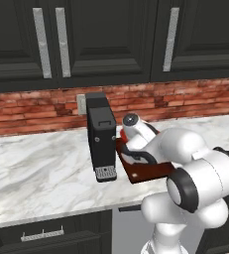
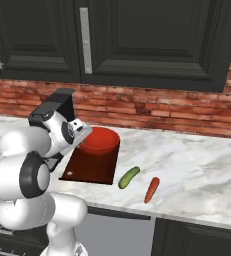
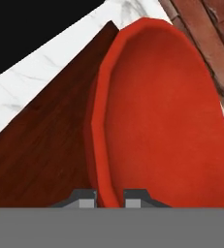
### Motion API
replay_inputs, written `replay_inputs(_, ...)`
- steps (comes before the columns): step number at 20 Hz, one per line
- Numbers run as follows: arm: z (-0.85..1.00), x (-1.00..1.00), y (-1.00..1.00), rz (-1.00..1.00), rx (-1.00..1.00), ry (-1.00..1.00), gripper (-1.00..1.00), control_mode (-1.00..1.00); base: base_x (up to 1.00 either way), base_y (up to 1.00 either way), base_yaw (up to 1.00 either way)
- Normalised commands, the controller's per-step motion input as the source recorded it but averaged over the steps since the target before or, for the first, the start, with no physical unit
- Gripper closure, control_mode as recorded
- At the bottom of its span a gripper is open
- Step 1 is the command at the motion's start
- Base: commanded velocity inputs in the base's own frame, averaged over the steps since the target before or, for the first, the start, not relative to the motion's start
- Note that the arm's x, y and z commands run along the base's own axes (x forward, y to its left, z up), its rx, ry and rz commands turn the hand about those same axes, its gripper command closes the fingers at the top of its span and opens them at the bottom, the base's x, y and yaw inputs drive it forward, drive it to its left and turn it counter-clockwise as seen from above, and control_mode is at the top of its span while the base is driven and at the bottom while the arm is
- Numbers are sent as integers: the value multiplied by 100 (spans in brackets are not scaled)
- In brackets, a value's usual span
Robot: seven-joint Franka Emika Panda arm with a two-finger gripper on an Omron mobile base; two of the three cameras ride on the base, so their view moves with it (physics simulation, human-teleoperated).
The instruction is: Place the two vegetables and bowl onto the tray for setting up a vegetable dip station.
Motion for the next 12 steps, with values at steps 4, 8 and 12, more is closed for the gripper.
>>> replay_inputs(4, -17, 7, 0, 0, 0, 1, 100, -100, 0, 0, 0)
replay_inputs(8, -4, 3, 0, 0, 0, 8, 100, -100, 0, 0, 0)
replay_inputs(12, -6, 3, 4, 0, 0, 6, 100, -100, 0, 0, 0)
